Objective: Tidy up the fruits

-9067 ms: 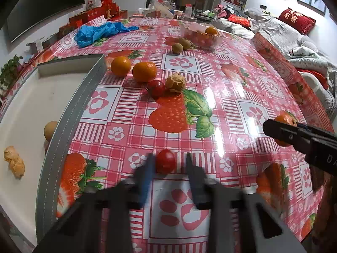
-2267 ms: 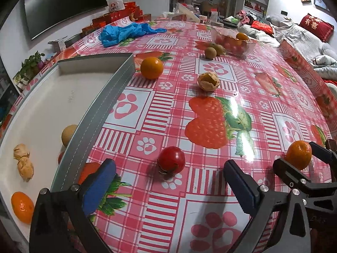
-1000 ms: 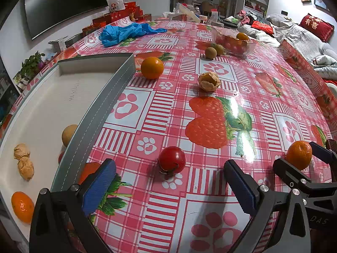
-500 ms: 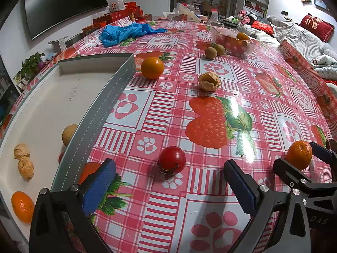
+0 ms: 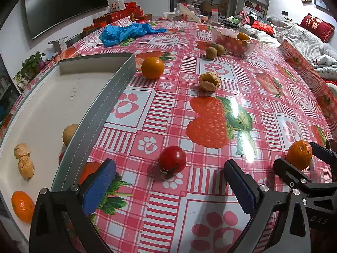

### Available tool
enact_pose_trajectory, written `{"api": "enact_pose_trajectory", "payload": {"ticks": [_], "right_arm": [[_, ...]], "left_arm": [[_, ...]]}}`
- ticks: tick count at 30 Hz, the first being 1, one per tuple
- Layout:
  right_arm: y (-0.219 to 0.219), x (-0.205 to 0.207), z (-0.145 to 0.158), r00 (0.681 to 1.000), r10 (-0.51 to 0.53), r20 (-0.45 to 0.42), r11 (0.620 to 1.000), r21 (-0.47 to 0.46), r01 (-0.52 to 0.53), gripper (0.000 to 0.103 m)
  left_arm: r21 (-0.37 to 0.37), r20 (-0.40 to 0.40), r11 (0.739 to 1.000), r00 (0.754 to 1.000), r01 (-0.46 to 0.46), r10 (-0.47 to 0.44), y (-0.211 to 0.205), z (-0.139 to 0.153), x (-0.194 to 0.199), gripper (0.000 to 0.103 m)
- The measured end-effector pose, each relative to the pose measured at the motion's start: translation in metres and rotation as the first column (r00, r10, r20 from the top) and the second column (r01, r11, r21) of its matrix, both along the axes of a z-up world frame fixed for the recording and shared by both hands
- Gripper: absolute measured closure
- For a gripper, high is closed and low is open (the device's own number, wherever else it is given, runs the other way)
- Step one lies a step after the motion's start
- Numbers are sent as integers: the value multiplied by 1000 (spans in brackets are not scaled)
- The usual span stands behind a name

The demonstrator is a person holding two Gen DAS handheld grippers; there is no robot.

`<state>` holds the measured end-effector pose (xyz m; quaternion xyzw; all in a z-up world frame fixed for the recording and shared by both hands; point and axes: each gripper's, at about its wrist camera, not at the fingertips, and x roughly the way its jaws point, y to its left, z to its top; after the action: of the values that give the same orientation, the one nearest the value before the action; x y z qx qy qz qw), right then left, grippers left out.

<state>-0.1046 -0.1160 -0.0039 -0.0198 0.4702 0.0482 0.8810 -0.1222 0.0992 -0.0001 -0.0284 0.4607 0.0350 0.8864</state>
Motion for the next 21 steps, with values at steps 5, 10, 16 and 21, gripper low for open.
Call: {"api": "enact_pose_trajectory", "payload": {"ticks": [5, 10, 16, 21], "right_arm": [[0, 0, 0, 1000, 0, 0, 1000, 0, 0, 0], [0, 0, 0, 1000, 0, 0, 1000, 0, 0, 0], [0, 0, 0, 1000, 0, 0, 1000, -1, 0, 0], [1, 0, 0, 1000, 0, 0, 1000, -1, 0, 0]], "left_arm": [[0, 0, 1000, 1000, 0, 0, 0, 0, 0, 1], [0, 0, 1000, 1000, -1, 1, 0, 0, -1, 1], [1, 2, 1000, 1000, -2, 2, 0, 0, -1, 1], [1, 2, 1000, 1000, -2, 2, 1, 0, -2, 1]]}}
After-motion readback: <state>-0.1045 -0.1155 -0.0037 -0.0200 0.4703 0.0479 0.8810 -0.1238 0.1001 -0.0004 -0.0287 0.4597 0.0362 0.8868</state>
